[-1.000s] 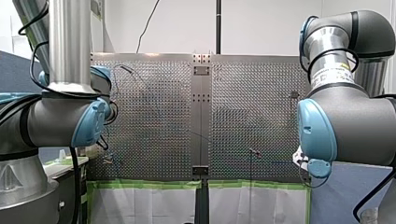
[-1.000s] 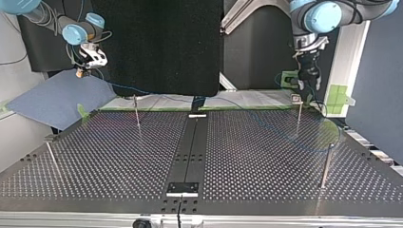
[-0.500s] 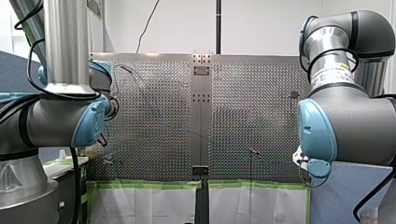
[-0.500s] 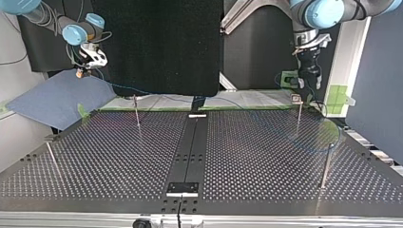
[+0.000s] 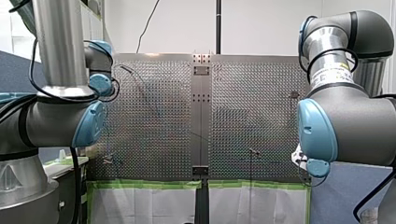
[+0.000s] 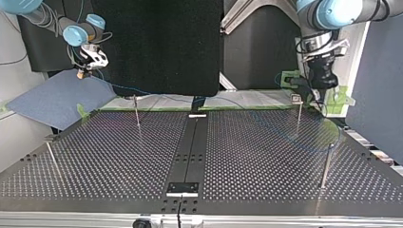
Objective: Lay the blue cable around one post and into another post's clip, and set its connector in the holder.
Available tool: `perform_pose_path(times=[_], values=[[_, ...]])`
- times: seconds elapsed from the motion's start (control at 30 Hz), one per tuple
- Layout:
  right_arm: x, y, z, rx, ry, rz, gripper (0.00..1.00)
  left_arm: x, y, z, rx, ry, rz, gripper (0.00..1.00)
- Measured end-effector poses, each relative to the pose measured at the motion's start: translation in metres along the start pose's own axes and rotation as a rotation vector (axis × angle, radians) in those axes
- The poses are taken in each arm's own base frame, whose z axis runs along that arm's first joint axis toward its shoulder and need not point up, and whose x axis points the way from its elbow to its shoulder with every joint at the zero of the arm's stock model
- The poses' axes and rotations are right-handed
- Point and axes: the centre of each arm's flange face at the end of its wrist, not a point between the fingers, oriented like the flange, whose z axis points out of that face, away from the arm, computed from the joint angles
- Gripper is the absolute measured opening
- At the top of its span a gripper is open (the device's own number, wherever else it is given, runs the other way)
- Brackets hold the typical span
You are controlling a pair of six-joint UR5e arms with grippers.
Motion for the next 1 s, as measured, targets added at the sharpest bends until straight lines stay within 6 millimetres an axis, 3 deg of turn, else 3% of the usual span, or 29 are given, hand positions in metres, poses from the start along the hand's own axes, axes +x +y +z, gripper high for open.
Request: perform_pose_path(times=[0.73, 1.0], values=[[0.001, -0.002, 0.002, 0.002, 0.0, 0.0, 0.0, -0.113, -0.074, -0.008, 0.021, -0.201, 0.148, 1.0], [0.002, -0.004, 0.003, 0.006, 0.001, -0.001, 0.0, -0.122, -0.093, -0.001, 0.066, -0.154, 0.219, 1.0]])
